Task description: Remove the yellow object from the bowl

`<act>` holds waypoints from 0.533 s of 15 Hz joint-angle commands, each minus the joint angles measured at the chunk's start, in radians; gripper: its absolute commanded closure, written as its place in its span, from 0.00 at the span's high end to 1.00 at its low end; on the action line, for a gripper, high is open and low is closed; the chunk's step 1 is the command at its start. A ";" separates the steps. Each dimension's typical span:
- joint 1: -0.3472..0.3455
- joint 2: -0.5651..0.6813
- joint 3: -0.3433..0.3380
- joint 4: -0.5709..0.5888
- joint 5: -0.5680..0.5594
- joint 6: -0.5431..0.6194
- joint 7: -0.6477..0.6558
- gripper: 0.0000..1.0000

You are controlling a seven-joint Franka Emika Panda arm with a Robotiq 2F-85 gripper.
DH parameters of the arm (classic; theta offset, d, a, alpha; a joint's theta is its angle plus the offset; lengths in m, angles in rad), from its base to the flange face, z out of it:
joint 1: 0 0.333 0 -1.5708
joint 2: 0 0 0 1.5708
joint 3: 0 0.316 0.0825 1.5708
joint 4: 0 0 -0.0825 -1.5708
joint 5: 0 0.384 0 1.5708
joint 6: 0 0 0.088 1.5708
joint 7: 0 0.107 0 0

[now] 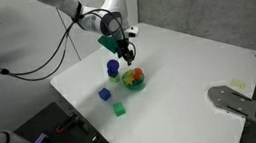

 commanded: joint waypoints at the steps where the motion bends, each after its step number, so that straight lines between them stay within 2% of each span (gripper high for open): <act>1: 0.054 0.132 -0.047 0.072 -0.058 0.076 0.023 1.00; 4: 0.104 0.219 -0.098 0.103 -0.099 0.139 0.063 1.00; 8: 0.146 0.299 -0.141 0.138 -0.098 0.144 0.091 1.00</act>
